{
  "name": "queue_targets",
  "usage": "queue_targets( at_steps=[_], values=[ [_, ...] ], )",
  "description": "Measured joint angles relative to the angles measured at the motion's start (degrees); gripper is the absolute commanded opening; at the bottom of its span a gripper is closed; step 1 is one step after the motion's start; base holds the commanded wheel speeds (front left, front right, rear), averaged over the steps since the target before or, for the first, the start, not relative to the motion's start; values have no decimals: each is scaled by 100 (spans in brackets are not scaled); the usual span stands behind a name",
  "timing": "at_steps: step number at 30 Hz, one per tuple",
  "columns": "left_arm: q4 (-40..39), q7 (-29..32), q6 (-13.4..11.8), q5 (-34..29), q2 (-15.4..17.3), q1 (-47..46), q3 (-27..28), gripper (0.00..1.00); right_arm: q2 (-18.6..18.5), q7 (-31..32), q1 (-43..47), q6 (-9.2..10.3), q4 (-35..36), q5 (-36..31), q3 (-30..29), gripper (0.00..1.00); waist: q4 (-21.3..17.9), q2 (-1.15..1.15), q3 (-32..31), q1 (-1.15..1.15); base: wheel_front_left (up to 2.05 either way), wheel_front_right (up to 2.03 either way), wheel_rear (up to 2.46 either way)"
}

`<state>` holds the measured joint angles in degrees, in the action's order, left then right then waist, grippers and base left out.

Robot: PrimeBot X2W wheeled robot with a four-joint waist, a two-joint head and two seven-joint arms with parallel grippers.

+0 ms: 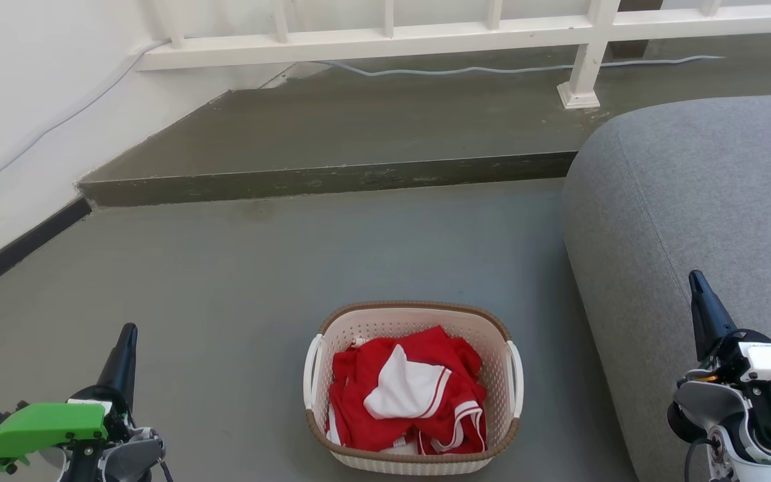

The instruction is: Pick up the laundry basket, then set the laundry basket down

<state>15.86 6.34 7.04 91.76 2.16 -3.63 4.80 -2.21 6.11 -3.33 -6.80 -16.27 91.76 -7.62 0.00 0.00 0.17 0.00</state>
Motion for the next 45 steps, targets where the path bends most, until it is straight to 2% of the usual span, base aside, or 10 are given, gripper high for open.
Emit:
queue_targets(
  at_steps=[45],
  values=[
    [-2,0,0,0,0,0,0,0,0,0,0,0,11,0,-2,0,0,0,0,0,0,0,0]
  ],
)
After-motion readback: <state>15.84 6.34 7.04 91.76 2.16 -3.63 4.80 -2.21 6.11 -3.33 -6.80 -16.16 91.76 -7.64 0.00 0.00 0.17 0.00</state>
